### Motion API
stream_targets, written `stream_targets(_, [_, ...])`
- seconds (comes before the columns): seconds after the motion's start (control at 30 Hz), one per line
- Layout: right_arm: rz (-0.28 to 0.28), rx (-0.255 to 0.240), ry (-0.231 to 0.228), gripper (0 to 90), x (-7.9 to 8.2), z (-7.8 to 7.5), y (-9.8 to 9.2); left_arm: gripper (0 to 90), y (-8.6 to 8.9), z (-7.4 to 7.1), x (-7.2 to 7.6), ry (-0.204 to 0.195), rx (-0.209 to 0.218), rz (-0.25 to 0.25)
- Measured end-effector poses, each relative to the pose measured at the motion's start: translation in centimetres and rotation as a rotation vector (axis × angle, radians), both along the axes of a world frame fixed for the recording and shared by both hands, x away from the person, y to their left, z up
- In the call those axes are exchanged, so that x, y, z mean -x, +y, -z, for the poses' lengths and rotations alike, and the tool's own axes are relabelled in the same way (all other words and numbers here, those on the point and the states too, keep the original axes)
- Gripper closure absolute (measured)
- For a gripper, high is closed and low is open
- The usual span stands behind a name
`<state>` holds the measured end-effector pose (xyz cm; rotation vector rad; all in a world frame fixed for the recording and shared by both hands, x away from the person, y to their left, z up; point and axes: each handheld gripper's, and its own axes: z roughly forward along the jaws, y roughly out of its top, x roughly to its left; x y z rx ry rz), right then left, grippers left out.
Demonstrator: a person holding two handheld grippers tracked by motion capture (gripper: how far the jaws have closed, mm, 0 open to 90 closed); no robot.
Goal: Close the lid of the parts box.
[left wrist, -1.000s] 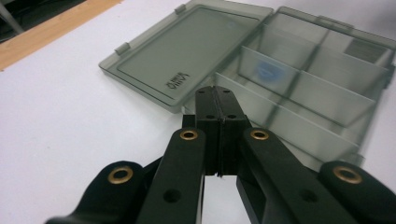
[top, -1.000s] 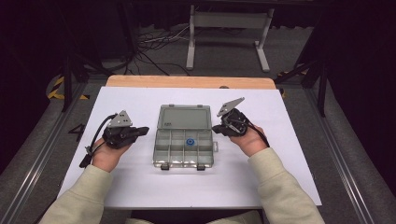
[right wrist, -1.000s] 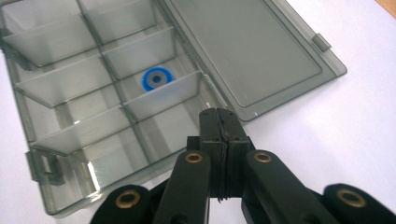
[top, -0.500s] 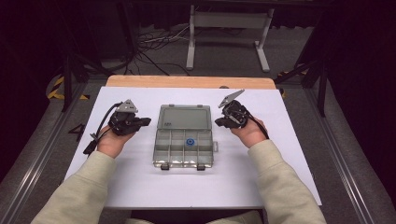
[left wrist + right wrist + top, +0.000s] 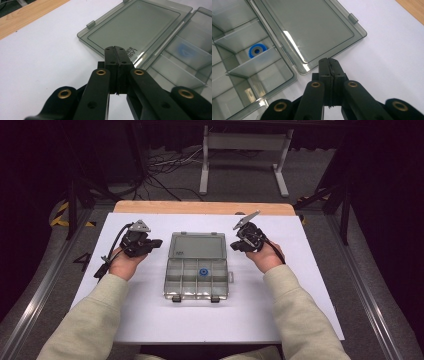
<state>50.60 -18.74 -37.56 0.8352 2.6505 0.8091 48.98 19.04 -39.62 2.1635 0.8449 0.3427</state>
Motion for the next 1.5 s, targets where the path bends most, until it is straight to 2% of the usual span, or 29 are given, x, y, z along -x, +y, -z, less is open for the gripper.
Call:
stream_targets(0.07, [0.001,0.002,0.0,90.0,-0.2,0.0,0.0,89.7,-0.1,0.2,-0.3,0.01,-0.01,-0.011])
stream_targets(0.1, [0.008,0.002,0.0,90.0,-0.3,0.0,0.0,89.7,-0.1,0.2,-0.5,0.001,-0.019,-0.009])
stream_targets(0.27, [0.023,-0.001,0.003,90.0,-0.8,0.2,-0.1,89.7,-0.3,0.6,-1.1,0.029,-0.021,-0.046])
stream_targets(0.43, [0.038,0.002,0.026,90.0,-1.3,0.7,-0.3,89.7,-0.6,1.0,-1.5,0.057,-0.032,-0.07])
stream_targets(0.5, [0.039,0.007,0.031,90.0,-1.5,1.0,-0.3,89.7,-0.6,1.2,-1.8,0.062,-0.051,-0.06])
stream_targets(0.9, [0.044,0.027,0.078,90.0,-2.2,2.7,0.0,89.7,-1.3,3.0,-2.7,0.115,-0.08,-0.06])
stream_targets(1.1, [0.038,0.031,0.092,90.0,-2.4,3.3,0.3,89.6,-1.5,3.5,-2.9,0.135,-0.098,-0.042])
stream_targets(1.2, [0.035,0.035,0.1,90.0,-2.5,3.7,0.4,89.6,-1.6,3.8,-3.0,0.163,-0.099,-0.037])
stream_targets(1.3, [0.034,0.038,0.109,90.0,-2.5,4.0,0.6,89.7,-1.7,4.0,-3.1,0.161,-0.113,-0.032])
stream_targets(1.5, [0.032,0.046,0.122,90.0,-2.7,4.5,0.8,89.6,-1.8,4.3,-3.1,0.193,-0.123,-0.023])
